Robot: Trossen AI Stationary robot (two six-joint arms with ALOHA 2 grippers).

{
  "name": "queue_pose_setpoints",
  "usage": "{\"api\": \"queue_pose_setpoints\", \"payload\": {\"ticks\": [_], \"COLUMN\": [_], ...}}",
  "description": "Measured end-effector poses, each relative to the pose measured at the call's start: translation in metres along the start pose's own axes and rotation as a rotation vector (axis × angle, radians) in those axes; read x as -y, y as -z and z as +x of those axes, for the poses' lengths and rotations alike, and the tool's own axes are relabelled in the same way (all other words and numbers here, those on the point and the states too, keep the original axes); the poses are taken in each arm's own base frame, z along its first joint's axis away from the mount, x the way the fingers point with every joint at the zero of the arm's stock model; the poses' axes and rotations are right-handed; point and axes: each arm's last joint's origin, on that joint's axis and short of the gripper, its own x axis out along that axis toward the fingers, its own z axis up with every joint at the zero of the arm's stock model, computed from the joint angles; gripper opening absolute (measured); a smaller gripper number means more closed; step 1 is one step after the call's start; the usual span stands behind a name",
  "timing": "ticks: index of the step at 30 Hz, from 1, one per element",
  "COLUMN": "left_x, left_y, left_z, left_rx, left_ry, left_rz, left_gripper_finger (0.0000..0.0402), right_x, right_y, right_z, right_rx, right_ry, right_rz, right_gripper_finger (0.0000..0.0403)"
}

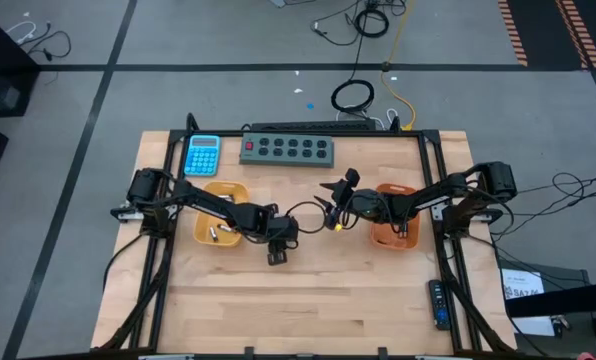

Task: Sort batteries
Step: Put the white battery into the yellow bin

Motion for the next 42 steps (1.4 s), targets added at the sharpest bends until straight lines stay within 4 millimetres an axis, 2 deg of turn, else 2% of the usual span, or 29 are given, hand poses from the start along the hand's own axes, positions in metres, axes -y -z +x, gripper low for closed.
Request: {"api": "queue_pose_setpoints", "payload": {"ticks": [15, 35, 38, 42], "left_x": [-0.0034, -0.0072, -0.0072, -0.0075], "left_y": [-0.0022, -0.0033, -0.0033, -0.0029], "left_z": [0.0019, 0.0027, 0.0027, 0.0027], "left_rx": [0.033, 0.074, 0.074, 0.067], "left_ry": [-0.051, -0.156, -0.156, -0.159], "left_rz": [-0.106, -0.156, -0.156, -0.134], "left_gripper_finger": [0.0171, 0.017, 0.0155, 0.0108], "right_x": [0.0, -0.0006, -0.0007, -0.0007], "right_y": [0.0001, 0.0002, 0.0002, 0.0002], "right_z": [0.0, 0.0, 0.0, 0.0], "right_rx": [-0.001, -0.001, -0.002, -0.002], "right_ry": [0.0, -0.022, -0.022, -0.022], "right_rz": [0.0, 0.0, 0.0, 0.019], "right_gripper_finger": [0.0185, 0.0185, 0.0185, 0.0185]}}
